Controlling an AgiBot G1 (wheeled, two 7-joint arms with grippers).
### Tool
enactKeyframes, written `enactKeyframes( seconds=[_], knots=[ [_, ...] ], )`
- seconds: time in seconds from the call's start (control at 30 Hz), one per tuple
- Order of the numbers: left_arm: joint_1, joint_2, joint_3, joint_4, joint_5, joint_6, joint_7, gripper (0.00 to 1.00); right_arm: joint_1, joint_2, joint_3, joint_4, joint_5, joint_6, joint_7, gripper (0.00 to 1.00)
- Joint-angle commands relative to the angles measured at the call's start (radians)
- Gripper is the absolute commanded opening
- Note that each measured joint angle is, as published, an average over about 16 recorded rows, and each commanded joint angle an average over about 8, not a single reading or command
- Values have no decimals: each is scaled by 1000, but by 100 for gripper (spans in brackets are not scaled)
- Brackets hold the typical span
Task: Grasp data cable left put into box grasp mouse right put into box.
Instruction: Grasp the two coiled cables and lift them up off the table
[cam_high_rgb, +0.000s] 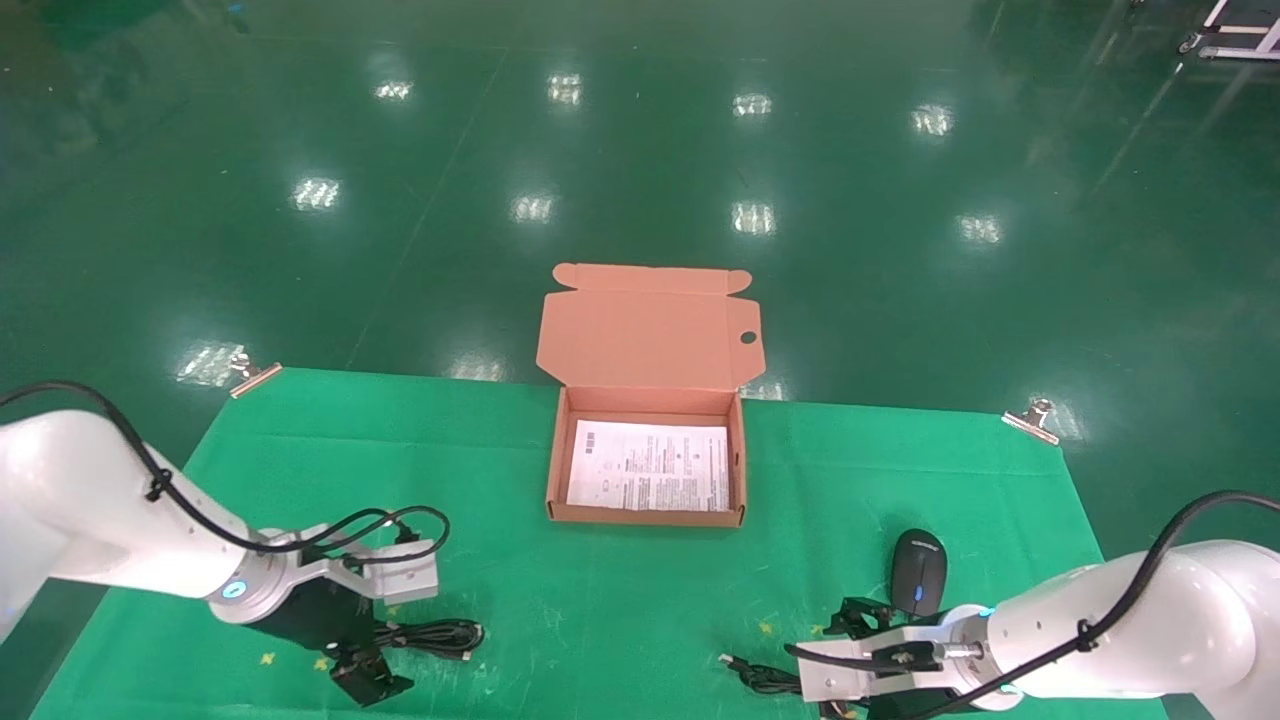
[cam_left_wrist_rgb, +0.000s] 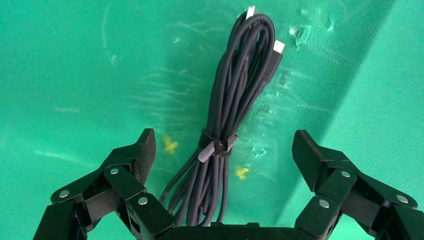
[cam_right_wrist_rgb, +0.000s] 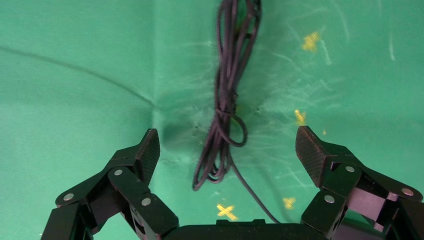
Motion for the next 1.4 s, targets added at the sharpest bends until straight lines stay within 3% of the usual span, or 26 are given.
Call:
enactKeyframes(
  seconds=[0.03,1.4],
  knots=[
    [-2,3,-3,23,-5,-5,16,0,1,-8,0,-20,-1,8,-7,0],
    [-1,-4,1,-3,-1,4,8,0,3,26,10,20,13,-10,6,0]
  ],
)
